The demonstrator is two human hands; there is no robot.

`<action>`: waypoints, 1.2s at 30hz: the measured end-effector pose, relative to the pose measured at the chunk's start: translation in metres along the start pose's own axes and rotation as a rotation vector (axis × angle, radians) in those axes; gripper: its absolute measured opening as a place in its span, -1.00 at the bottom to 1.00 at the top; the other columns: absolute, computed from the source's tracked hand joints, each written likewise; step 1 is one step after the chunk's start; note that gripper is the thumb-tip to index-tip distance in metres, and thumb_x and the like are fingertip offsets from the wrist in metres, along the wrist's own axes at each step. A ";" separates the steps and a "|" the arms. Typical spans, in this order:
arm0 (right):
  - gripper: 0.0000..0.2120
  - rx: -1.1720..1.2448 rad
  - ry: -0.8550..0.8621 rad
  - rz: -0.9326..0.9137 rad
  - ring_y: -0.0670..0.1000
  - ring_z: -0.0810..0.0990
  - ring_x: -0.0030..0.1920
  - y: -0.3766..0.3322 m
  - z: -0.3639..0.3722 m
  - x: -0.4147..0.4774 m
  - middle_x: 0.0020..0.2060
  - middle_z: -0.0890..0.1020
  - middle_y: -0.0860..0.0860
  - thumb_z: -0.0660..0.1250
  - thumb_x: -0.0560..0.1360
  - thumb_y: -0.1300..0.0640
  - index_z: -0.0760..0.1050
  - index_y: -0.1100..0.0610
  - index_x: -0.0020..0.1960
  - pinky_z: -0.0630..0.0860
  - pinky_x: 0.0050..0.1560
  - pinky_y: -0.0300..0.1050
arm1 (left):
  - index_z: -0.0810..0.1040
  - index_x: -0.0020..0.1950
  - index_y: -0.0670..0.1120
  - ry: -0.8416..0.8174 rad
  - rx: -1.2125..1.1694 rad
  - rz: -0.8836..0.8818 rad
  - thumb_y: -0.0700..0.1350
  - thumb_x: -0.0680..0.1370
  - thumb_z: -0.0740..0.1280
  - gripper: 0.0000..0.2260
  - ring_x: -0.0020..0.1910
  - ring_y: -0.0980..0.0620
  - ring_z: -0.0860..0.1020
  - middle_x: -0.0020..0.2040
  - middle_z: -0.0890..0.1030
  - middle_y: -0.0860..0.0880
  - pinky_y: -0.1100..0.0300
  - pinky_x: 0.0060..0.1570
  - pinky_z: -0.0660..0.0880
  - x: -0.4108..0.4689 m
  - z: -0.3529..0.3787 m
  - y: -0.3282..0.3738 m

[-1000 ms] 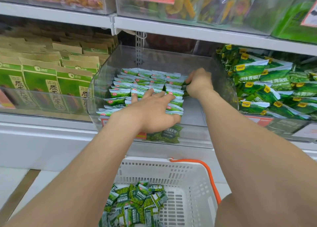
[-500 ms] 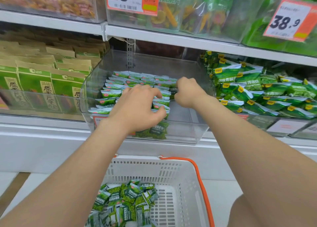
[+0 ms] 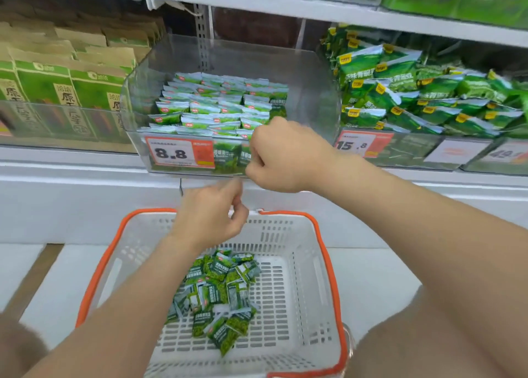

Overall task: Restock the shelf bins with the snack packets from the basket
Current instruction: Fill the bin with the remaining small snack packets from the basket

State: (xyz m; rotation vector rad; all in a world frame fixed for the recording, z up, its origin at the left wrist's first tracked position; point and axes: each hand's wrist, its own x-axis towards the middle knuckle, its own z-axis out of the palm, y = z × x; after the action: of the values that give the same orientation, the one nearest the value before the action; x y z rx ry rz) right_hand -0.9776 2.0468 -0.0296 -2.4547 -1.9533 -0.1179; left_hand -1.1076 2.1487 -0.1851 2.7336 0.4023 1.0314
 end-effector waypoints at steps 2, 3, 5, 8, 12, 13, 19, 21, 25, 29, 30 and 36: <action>-0.68 -0.067 -0.022 -0.081 0.19 0.38 -0.28 -0.011 0.010 -0.004 -0.35 0.29 0.01 0.26 0.51 0.09 0.18 0.08 -0.31 0.21 -0.37 -0.10 | 0.32 -0.23 0.04 -0.292 0.045 -0.078 0.06 0.47 0.23 -0.85 -0.45 -0.10 0.47 -0.41 0.41 0.07 0.14 -0.46 0.36 -0.033 0.023 -0.018; -0.67 -0.078 -0.057 -0.120 0.19 0.39 -0.25 -0.017 0.016 -0.005 -0.34 0.27 0.00 0.25 0.53 0.09 0.16 0.06 -0.31 0.19 -0.37 -0.10 | 0.32 -0.22 0.05 -0.439 0.081 -0.127 0.10 0.48 0.21 -0.83 -0.40 -0.09 0.49 -0.40 0.42 0.08 0.11 -0.42 0.42 -0.048 0.032 -0.025; -0.68 -0.072 -0.211 -0.170 0.15 0.40 -0.29 -0.028 0.034 -0.007 -0.32 0.30 0.00 0.23 0.56 0.08 0.19 0.05 -0.30 0.25 -0.37 -0.10 | 0.40 -0.17 0.05 -0.723 0.167 -0.218 0.12 0.54 0.21 -0.82 -0.28 -0.06 0.53 -0.30 0.50 0.06 0.09 -0.30 0.50 -0.079 0.051 -0.038; -0.72 -0.091 -0.470 -0.210 0.05 0.42 -0.34 -0.040 0.061 -0.008 -0.29 0.39 0.02 0.25 0.57 0.16 0.28 0.05 -0.29 0.37 -0.34 -0.13 | 0.49 -0.07 -0.02 -1.082 0.221 -0.323 0.02 0.58 0.25 -0.87 -0.15 -0.06 0.57 -0.10 0.61 -0.04 0.07 -0.18 0.54 -0.116 0.076 -0.052; -0.68 -0.141 -0.699 -0.237 0.05 0.35 -0.37 -0.053 0.086 -0.005 -0.28 0.38 0.04 0.21 0.62 0.20 0.24 0.09 -0.29 0.37 -0.32 -0.08 | 0.46 0.24 -0.08 -1.317 0.157 -0.434 -0.12 0.63 0.27 -0.81 0.11 -0.11 0.57 0.18 0.55 -0.10 -0.03 0.04 0.58 -0.158 0.099 -0.069; -0.69 -0.153 -0.716 -0.237 0.04 0.35 -0.36 -0.055 0.090 -0.003 -0.27 0.38 0.04 0.20 0.63 0.20 0.25 0.10 -0.28 0.37 -0.33 -0.08 | 0.43 0.31 -0.08 -1.317 0.134 -0.445 -0.16 0.63 0.28 -0.75 0.18 -0.11 0.55 0.25 0.52 -0.11 -0.04 0.11 0.57 -0.163 0.103 -0.070; -0.68 -0.168 -0.694 -0.219 0.02 0.41 -0.32 -0.050 0.098 0.014 -0.21 0.36 0.03 0.21 0.67 0.15 0.23 0.07 -0.24 0.33 -0.39 -0.12 | 0.14 0.63 -0.05 -1.031 0.171 -0.290 -0.37 0.52 0.38 -0.25 0.53 -0.18 0.27 0.59 0.20 -0.09 -0.12 0.40 0.41 -0.149 0.137 -0.064; -0.68 -0.167 -0.692 -0.215 0.02 0.40 -0.33 -0.047 0.099 0.018 -0.20 0.37 0.04 0.22 0.67 0.15 0.22 0.07 -0.23 0.32 -0.41 -0.12 | 0.04 0.67 -0.04 -1.077 0.188 -0.269 -0.37 0.53 0.39 -0.17 0.61 -0.19 0.14 0.66 0.11 -0.07 -0.14 0.51 0.31 -0.141 0.148 -0.066; -0.68 -0.154 -0.699 -0.219 0.04 0.39 -0.34 -0.044 0.102 0.025 -0.24 0.39 0.04 0.22 0.67 0.16 0.23 0.09 -0.24 0.33 -0.40 -0.12 | 0.05 0.67 -0.07 -1.148 0.359 -0.189 -0.27 0.57 0.40 -0.23 0.57 -0.25 0.17 0.62 0.25 -0.12 -0.20 0.49 0.28 -0.142 0.160 -0.068; -0.68 -0.151 -0.717 -0.210 0.05 0.39 -0.34 -0.043 0.102 0.029 -0.24 0.37 0.04 0.21 0.66 0.18 0.23 0.09 -0.25 0.36 -0.34 -0.09 | 0.32 0.56 -0.09 -1.138 0.457 -0.210 -0.28 0.58 0.40 -0.43 0.50 -0.24 0.25 0.50 0.36 -0.15 -0.18 0.44 0.31 -0.146 0.162 -0.070; -0.69 -0.149 -0.712 -0.209 0.05 0.38 -0.34 -0.043 0.101 0.030 -0.24 0.39 0.04 0.21 0.65 0.18 0.24 0.09 -0.25 0.37 -0.34 -0.09 | 0.42 0.48 -0.07 -1.149 0.466 -0.231 -0.28 0.58 0.40 -0.53 0.47 -0.24 0.27 0.47 0.39 -0.14 -0.17 0.42 0.33 -0.146 0.161 -0.071; -0.75 -0.141 -0.687 -0.212 0.01 0.40 -0.32 -0.044 0.092 0.032 -0.14 0.48 0.04 0.19 0.65 0.23 0.33 0.07 -0.20 0.29 -0.40 -0.12 | 0.55 0.39 -0.03 -1.110 0.120 -0.534 -0.16 0.67 0.36 -0.72 0.34 -0.19 0.52 0.53 0.41 -0.14 -0.08 0.27 0.54 -0.145 0.153 -0.083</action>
State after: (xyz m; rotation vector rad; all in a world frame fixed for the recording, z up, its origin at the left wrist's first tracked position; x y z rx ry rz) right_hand -1.0078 2.0922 -0.1216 -2.5880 -2.5184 0.7053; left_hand -1.1251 2.1683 -0.4094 2.5487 0.8771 -0.6425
